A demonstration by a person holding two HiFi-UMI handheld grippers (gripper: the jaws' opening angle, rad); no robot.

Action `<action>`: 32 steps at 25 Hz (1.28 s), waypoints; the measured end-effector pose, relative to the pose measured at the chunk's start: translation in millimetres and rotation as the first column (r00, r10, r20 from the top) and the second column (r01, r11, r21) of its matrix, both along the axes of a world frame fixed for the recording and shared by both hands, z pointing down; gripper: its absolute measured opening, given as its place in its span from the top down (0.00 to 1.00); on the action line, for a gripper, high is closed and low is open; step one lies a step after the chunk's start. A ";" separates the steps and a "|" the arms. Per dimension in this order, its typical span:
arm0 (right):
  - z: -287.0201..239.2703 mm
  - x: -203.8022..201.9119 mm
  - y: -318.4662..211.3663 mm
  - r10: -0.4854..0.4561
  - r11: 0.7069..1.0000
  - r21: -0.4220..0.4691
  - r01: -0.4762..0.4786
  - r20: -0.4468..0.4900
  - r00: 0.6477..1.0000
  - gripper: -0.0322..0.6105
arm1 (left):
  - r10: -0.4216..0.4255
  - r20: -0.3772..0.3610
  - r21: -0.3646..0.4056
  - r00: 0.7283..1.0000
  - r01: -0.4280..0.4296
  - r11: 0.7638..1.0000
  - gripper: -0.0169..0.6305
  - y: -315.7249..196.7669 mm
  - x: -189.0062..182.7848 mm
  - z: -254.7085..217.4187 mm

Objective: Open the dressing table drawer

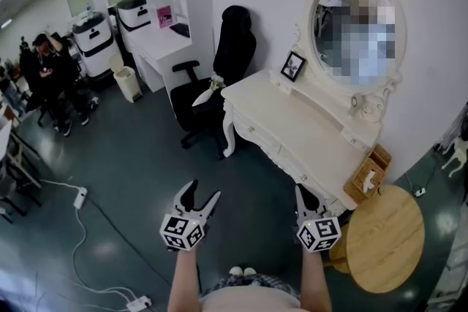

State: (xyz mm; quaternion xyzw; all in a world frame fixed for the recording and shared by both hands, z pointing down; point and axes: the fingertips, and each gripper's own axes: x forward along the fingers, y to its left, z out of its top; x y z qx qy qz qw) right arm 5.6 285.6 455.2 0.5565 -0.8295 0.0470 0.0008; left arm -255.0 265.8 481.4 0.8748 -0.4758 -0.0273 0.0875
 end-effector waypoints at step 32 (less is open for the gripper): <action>37.4 41.4 -172.8 0.076 0.997 -0.033 -0.075 0.029 0.997 0.93 | 0.111 0.013 -0.017 0.994 -0.111 0.994 0.49 -190.2 48.9 29.6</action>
